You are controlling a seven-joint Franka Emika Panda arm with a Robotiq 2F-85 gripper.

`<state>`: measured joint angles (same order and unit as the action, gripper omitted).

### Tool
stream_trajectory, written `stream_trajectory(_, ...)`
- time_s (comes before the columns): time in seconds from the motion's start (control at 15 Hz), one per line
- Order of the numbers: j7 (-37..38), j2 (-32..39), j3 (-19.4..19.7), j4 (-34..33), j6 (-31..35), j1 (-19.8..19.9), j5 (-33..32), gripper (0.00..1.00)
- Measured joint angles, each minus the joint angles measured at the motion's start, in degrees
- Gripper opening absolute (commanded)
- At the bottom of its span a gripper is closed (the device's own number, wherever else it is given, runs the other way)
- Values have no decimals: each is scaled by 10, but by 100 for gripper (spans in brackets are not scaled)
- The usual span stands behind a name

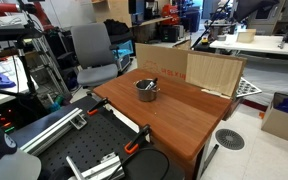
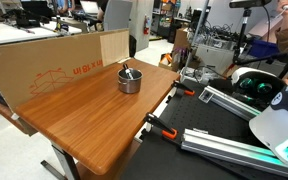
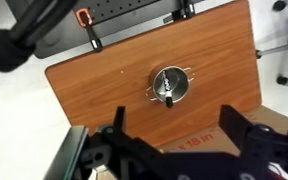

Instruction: Take the marker from the pot and put it on the table

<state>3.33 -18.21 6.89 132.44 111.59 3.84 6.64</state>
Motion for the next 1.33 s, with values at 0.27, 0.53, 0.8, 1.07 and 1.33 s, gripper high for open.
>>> stream_trajectory(0.27, -1, 31, -9, 0, 23, -2, 1, 100)
stream_trajectory(0.53, -3, 71, -19, 0, 55, -4, 0, 100)
stream_trajectory(0.8, -2, 126, -32, -7, 80, -8, -3, 100)
stream_trajectory(1.07, 13, 188, -48, -26, 107, -18, -9, 100)
stream_trajectory(1.33, 37, 247, -54, -53, 127, -27, -15, 100)
